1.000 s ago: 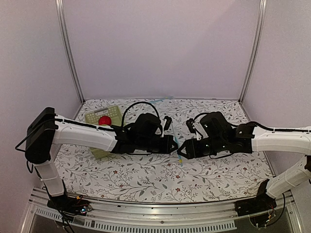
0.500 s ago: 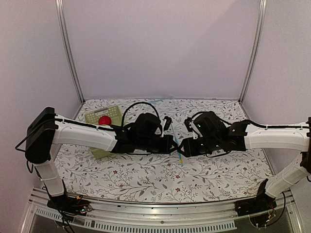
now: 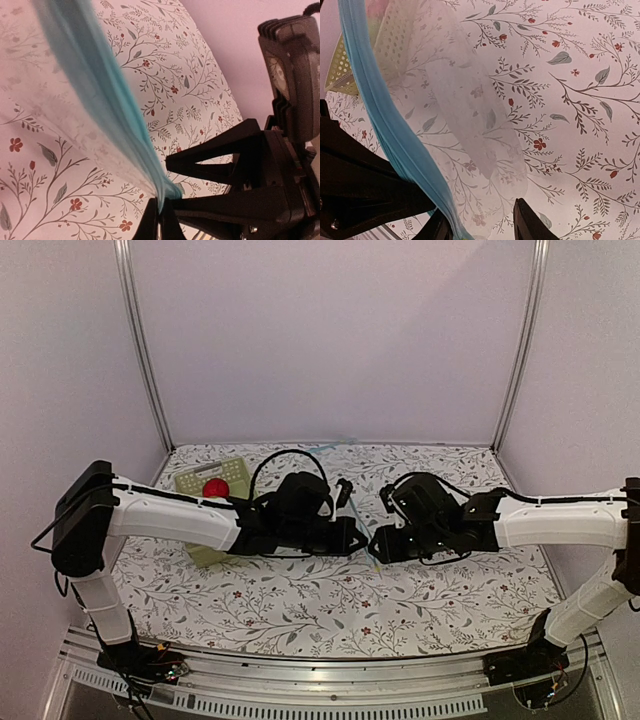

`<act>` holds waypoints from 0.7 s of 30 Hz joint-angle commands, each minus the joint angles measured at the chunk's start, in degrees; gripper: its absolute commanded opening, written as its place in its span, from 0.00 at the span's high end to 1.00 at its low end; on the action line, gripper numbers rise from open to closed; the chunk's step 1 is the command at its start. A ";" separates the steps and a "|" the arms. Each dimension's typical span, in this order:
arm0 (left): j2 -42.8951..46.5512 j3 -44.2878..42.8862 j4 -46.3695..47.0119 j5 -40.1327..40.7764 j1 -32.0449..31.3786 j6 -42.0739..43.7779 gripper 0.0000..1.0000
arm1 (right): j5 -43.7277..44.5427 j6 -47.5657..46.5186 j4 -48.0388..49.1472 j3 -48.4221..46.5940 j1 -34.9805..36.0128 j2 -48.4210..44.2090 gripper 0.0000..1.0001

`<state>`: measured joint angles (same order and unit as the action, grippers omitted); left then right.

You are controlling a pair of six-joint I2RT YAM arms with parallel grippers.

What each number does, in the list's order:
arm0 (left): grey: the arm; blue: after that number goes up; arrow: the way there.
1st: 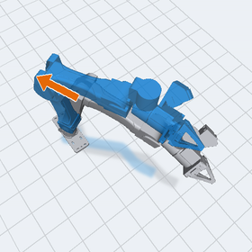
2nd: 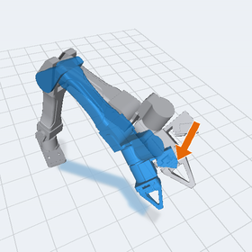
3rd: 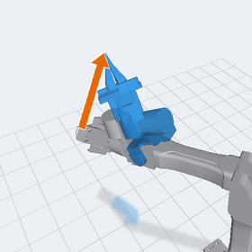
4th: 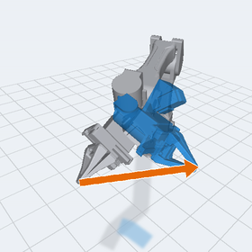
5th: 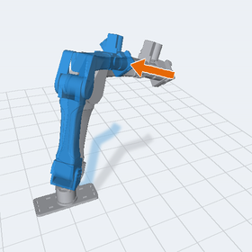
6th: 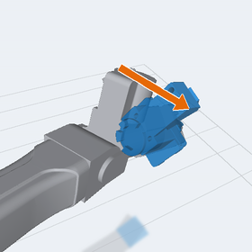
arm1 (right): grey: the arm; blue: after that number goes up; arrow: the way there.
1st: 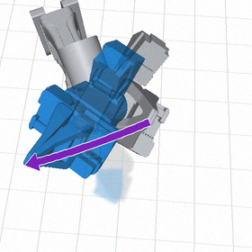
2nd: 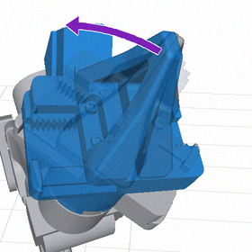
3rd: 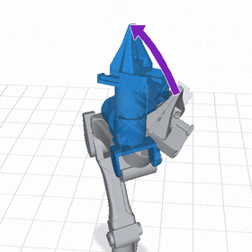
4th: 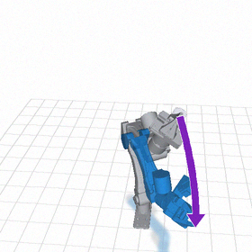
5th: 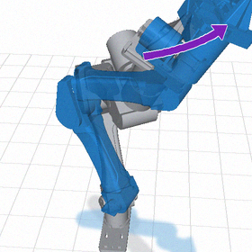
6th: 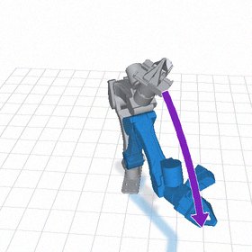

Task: Place the food in the zip-top bag and seal the zipper
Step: Open the zipper food storage bag at the center of the board.

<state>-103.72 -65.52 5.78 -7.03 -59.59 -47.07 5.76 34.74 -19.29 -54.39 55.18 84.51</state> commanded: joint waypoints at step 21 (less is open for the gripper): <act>2.76 1.53 0.88 -6.17 0.26 4.37 1.00 | 8.66 0.21 2.90 -3.73 0.34 1.49 0.83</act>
<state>-103.70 -65.49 8.16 -12.93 -59.59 -44.80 11.53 34.72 -17.41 -56.82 55.18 85.49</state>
